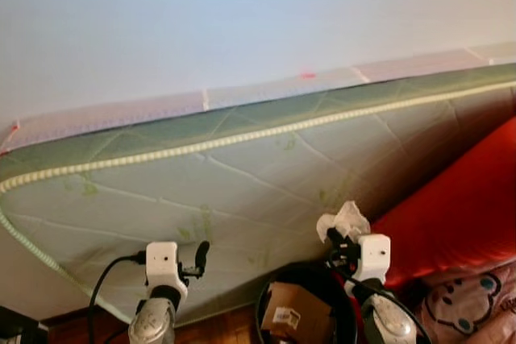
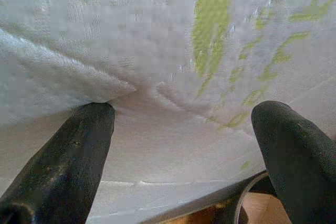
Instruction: Clean up the room
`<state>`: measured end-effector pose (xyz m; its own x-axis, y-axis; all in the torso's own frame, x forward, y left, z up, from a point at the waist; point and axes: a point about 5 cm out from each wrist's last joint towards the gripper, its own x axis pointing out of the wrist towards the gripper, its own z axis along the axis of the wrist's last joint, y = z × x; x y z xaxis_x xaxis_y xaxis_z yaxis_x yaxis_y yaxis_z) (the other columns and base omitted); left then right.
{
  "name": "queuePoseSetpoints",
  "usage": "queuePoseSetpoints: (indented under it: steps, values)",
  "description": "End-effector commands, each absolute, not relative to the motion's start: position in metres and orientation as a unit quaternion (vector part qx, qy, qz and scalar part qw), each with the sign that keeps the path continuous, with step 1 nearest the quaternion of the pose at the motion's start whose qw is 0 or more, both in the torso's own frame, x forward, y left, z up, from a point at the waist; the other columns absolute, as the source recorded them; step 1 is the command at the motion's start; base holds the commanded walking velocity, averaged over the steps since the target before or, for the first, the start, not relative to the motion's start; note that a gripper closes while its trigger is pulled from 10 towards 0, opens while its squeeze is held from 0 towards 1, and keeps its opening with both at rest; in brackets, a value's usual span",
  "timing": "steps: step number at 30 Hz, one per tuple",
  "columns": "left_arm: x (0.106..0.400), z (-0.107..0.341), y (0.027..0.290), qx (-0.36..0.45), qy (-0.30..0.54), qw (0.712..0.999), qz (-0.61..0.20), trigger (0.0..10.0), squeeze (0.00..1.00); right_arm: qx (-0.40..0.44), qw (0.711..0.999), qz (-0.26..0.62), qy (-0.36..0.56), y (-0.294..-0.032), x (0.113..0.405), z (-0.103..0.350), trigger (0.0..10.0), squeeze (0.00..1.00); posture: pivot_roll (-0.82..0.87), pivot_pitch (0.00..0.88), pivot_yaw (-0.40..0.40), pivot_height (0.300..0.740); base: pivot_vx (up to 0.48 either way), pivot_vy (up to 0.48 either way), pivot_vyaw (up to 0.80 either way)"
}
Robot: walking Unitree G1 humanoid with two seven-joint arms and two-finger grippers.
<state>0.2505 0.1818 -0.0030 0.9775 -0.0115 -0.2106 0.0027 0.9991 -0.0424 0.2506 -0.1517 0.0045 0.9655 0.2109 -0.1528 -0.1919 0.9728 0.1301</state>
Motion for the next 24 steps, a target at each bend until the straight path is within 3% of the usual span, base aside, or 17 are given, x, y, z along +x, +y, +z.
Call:
queuePoseSetpoints:
  steps: [1,19,24]
  values:
    - [0.251,-0.006,0.179,-0.023,0.12,0.992,-0.023,10.0,0.0,0.058,0.989,0.097,0.095,-0.153,0.246,-0.001,10.0,0.0,0.05,0.094,-0.065,0.74,0.0,0.0,0.0]
    - [0.224,0.014,0.184,-0.025,0.066,0.997,-0.014,10.0,0.0,0.063,0.987,0.098,0.112,-0.152,0.246,-0.007,10.0,0.0,0.05,0.09,-0.045,0.74,0.0,0.0,0.0]
    - [0.205,0.011,0.193,-0.018,0.075,0.997,-0.002,10.0,0.0,0.063,0.987,0.097,0.116,-0.153,0.244,-0.01,10.0,0.0,0.06,0.092,-0.045,0.74,0.0,0.0,0.0]
